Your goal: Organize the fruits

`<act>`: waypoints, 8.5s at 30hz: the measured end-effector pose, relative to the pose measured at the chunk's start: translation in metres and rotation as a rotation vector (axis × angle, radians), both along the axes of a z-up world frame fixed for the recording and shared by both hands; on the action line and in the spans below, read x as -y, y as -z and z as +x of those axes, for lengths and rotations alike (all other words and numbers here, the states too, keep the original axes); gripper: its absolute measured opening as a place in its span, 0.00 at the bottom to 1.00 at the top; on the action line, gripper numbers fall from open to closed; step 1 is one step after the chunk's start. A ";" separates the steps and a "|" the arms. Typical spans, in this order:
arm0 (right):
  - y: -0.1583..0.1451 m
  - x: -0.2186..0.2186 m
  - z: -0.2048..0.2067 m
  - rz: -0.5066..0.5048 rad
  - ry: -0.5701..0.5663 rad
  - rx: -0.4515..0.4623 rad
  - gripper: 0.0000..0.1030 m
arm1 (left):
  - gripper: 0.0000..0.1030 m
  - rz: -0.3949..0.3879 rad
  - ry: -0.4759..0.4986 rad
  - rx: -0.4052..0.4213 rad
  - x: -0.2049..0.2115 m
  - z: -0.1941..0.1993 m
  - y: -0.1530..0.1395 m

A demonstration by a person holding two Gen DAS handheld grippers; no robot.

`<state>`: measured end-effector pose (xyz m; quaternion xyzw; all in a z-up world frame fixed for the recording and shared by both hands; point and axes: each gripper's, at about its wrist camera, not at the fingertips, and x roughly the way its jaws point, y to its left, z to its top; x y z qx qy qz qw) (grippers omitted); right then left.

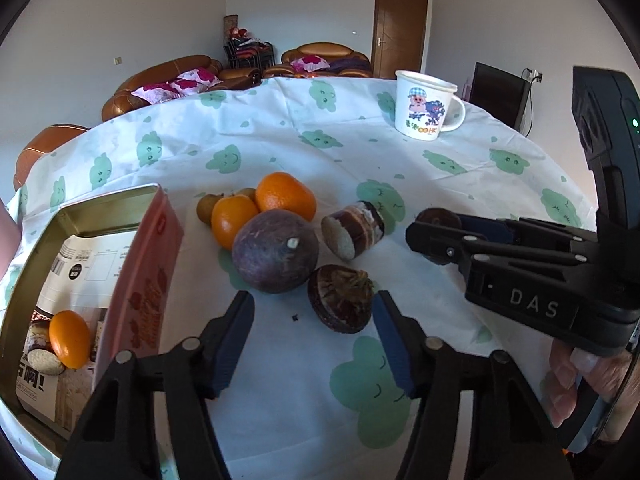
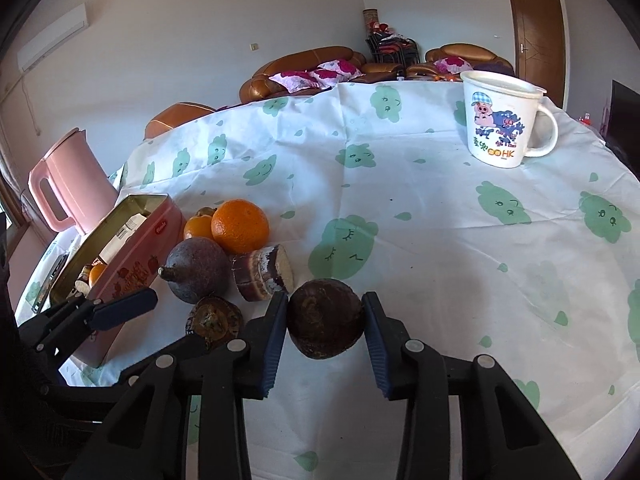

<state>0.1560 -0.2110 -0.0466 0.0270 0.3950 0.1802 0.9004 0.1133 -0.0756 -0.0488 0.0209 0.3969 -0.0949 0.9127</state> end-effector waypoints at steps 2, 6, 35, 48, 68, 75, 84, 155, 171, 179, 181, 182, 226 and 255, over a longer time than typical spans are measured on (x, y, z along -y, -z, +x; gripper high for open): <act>0.000 0.002 0.001 0.004 0.001 -0.002 0.39 | 0.58 -0.016 0.011 -0.025 0.004 0.005 0.003; 0.000 0.002 0.001 -0.008 -0.002 0.000 0.39 | 0.58 -0.015 0.021 -0.056 0.011 0.014 0.007; -0.019 -0.005 -0.023 0.034 -0.065 0.147 0.39 | 0.39 -0.019 -0.059 0.190 -0.001 -0.016 -0.023; -0.030 -0.003 -0.041 0.039 -0.071 0.265 0.39 | 0.39 -0.054 -0.098 0.244 -0.012 -0.024 -0.028; -0.041 0.002 -0.062 0.054 -0.068 0.390 0.39 | 0.39 -0.043 -0.111 0.360 -0.012 -0.044 -0.039; -0.045 0.002 -0.070 0.053 -0.062 0.431 0.39 | 0.39 -0.035 -0.118 0.397 -0.010 -0.051 -0.042; -0.050 0.000 -0.082 0.041 -0.065 0.500 0.39 | 0.39 -0.003 -0.131 0.446 -0.009 -0.061 -0.045; -0.037 -0.080 -0.019 -0.031 -0.147 0.262 0.65 | 0.96 0.017 -0.379 0.267 -0.152 -0.028 -0.047; 0.004 -0.050 0.028 -0.056 -0.158 -0.009 0.61 | 0.96 0.071 -0.229 0.214 -0.066 -0.009 -0.029; 0.006 -0.041 0.029 -0.001 -0.157 -0.039 0.33 | 0.95 0.066 -0.175 0.199 -0.045 -0.004 -0.025; 0.002 -0.033 0.028 0.020 -0.114 -0.012 0.32 | 0.94 0.071 -0.163 0.201 -0.039 -0.003 -0.025; 0.000 -0.027 0.027 0.035 -0.090 -0.001 0.32 | 0.92 0.068 -0.155 0.200 -0.037 -0.002 -0.024; -0.032 -0.019 -0.011 0.091 -0.101 0.275 0.32 | 0.51 -0.009 -0.164 0.278 -0.029 0.002 -0.031; -0.044 -0.016 -0.037 0.091 -0.116 0.430 0.32 | 0.51 -0.002 -0.180 0.421 -0.027 -0.024 -0.042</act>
